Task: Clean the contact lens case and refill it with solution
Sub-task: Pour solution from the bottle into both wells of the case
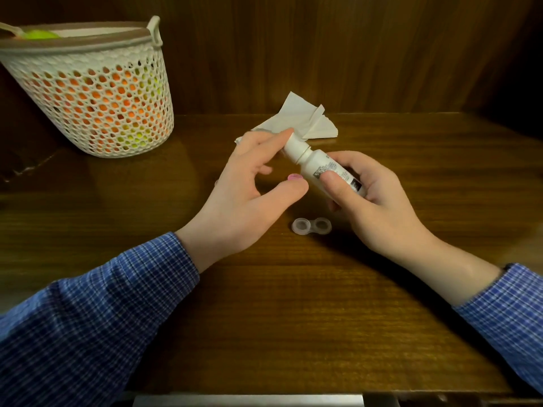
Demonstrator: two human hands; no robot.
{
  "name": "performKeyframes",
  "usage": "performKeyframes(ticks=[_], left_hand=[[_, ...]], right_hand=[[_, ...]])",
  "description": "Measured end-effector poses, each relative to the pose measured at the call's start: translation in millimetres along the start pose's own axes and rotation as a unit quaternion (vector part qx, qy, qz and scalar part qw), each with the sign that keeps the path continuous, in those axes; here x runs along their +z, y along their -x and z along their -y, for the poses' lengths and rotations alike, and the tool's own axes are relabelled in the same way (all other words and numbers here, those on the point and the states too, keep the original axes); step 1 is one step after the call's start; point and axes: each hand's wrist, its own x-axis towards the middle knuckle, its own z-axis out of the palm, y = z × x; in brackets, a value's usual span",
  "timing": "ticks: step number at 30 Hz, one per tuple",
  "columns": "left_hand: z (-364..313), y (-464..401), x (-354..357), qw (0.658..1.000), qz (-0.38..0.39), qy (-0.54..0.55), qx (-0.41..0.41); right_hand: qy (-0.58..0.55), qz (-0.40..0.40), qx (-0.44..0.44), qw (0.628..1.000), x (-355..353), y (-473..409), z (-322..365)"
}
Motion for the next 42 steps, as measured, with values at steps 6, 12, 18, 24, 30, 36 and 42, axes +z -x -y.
performKeyframes(ticks=[6, 12, 18, 24, 30, 36, 42], left_hand=[[-15.2, -31.1, 4.7, 0.994, 0.038, -0.099, 0.032], [-46.1, -86.7, 35.6, 0.951, 0.111, -0.241, 0.158], [-53.5, -133.4, 79.9, 0.931, 0.187, -0.268, 0.160], [-71.1, -159.1, 118.0, 0.932, 0.217, -0.258, 0.137], [-83.1, -158.3, 128.5, 0.919, 0.224, -0.287, 0.153], [-78.0, -149.6, 84.8, 0.949, 0.144, -0.248, 0.134], [-56.2, -107.8, 23.7, 0.975, 0.069, -0.192, 0.087]], right_hand=[[-0.002, 0.041, 0.061, 0.997, -13.4, -9.9, -8.6], [0.074, -0.129, 0.100, 0.984, -44.3, -30.3, -30.2], [0.170, -0.245, 0.158, 0.941, -76.1, -45.2, -65.7], [0.165, -0.293, 0.219, 0.916, -96.6, -51.3, -85.4], [0.178, -0.323, 0.238, 0.899, -111.3, -49.7, -92.8], [0.171, -0.309, 0.291, 0.889, -111.1, -50.6, -91.6], [0.247, -0.351, 0.176, 0.886, -97.6, -33.2, -53.9]])
